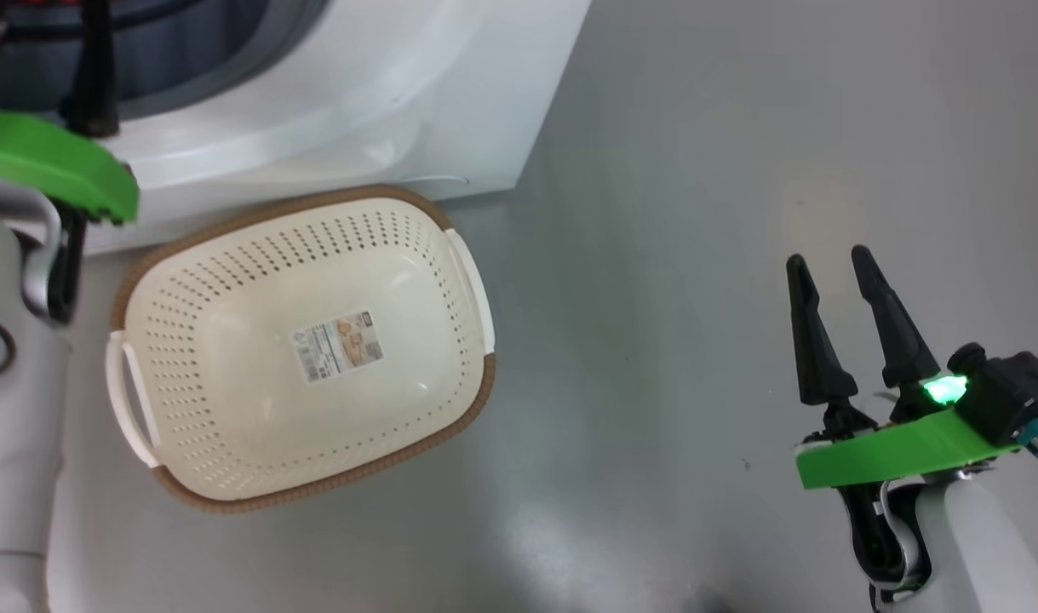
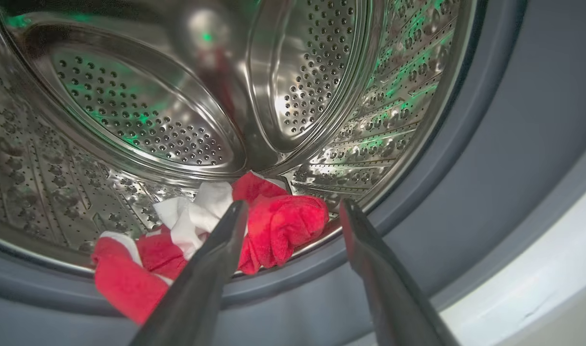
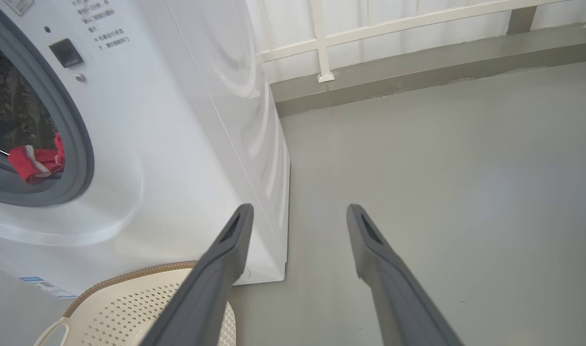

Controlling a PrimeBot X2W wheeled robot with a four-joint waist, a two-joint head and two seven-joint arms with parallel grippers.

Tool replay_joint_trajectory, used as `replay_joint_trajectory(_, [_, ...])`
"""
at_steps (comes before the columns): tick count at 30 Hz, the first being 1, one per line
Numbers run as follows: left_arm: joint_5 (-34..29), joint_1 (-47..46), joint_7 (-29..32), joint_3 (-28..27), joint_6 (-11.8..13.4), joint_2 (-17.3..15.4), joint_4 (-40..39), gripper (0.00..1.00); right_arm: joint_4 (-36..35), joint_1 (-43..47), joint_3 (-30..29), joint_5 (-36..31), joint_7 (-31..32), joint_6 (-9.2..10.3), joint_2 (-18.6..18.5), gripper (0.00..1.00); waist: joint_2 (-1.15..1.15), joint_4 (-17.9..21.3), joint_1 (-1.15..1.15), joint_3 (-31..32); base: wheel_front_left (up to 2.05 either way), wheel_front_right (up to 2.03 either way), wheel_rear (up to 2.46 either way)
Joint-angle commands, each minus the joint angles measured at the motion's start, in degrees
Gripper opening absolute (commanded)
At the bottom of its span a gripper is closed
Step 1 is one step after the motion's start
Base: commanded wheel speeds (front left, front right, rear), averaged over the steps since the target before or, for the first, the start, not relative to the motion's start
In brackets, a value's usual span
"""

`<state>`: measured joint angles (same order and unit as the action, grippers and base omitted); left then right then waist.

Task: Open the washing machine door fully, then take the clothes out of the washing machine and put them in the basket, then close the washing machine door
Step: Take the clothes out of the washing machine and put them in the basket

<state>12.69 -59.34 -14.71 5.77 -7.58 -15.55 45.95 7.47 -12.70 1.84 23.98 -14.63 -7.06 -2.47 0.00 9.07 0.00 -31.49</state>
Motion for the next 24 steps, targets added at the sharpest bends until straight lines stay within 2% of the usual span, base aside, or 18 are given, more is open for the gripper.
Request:
replay_joint_trajectory(1, [-0.7,-1.4,-0.3,-0.9,0.1,-3.0,-0.5,1.0,-1.7,-1.2,1.4,0.4,-0.4,-0.43,-0.4,1.0,0.0,1.8,0.0,-2.5,0.0,0.0,0.0])
replay_joint_trajectory(16, [-4.0,-13.4,-0.3,0.9,0.2,-8.4,11.7,1.0,-2.9,-3.1,4.2,2.6,-0.4,-0.43,-0.4,1.0,0.0,6.8,0.0,-7.1,0.0,0.0,0.0])
replay_joint_trajectory(24, [-2.6,-17.2,-0.3,2.0,0.1,-10.0,16.4,1.0,-3.4,-3.2,5.2,3.2,-0.4,-0.43,-0.4,1.0,0.0,8.3,0.0,-8.3,0.0,0.0,0.0])
